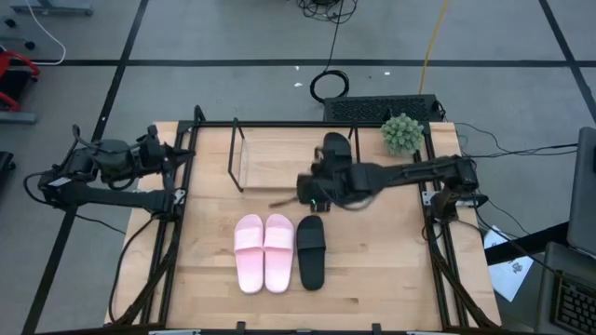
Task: Pick and place slides into the shelf
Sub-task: Put the left black slide on the shelf
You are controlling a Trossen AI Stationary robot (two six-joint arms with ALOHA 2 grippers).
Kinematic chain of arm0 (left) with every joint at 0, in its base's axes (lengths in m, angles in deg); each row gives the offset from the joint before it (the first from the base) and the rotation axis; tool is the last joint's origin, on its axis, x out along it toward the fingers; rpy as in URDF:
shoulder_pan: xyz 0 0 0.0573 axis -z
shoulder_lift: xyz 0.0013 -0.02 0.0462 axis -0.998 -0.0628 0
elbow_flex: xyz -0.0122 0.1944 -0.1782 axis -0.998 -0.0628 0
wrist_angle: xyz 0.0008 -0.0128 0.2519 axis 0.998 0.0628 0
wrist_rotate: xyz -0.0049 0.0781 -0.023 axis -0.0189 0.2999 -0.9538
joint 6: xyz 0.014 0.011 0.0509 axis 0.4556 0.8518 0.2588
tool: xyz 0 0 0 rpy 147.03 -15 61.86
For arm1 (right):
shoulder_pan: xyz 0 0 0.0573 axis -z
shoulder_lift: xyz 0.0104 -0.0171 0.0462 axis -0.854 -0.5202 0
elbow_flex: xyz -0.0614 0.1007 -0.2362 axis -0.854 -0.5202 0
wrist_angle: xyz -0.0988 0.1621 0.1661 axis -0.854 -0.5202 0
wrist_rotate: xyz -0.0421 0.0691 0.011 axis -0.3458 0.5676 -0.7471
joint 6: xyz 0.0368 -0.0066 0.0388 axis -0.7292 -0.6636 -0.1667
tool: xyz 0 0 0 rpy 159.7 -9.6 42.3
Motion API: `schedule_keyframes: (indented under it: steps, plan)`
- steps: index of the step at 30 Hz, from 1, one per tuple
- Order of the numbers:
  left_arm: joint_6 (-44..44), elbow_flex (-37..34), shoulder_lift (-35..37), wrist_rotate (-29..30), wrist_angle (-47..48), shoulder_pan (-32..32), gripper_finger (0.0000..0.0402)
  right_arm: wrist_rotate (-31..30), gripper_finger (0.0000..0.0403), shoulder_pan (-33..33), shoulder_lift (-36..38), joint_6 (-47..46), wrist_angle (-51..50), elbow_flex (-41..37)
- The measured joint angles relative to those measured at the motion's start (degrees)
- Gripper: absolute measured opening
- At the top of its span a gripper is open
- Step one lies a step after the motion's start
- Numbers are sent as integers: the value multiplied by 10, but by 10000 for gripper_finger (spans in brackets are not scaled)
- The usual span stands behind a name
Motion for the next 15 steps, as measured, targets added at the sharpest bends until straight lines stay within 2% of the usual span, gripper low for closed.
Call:
schedule_keyframes:
  steps: [4, 8, 12, 15]
  plan:
    - [-24, 0, 0, -14, 30, 0, 24, 69, 121, -68, 0, -61, 1, 20]
    - [-39, 0, 0, -21, 37, 0, 24, 103, 121, -133, -1, -125, 1, 20]
    - [-52, 0, -10, -60, 27, 0, 24, 106, 121, -182, -8, -210, 24, 20]
    - [-64, 0, -32, -101, 29, 0, 24, 137, 121, -204, -24, -253, 54, 20]
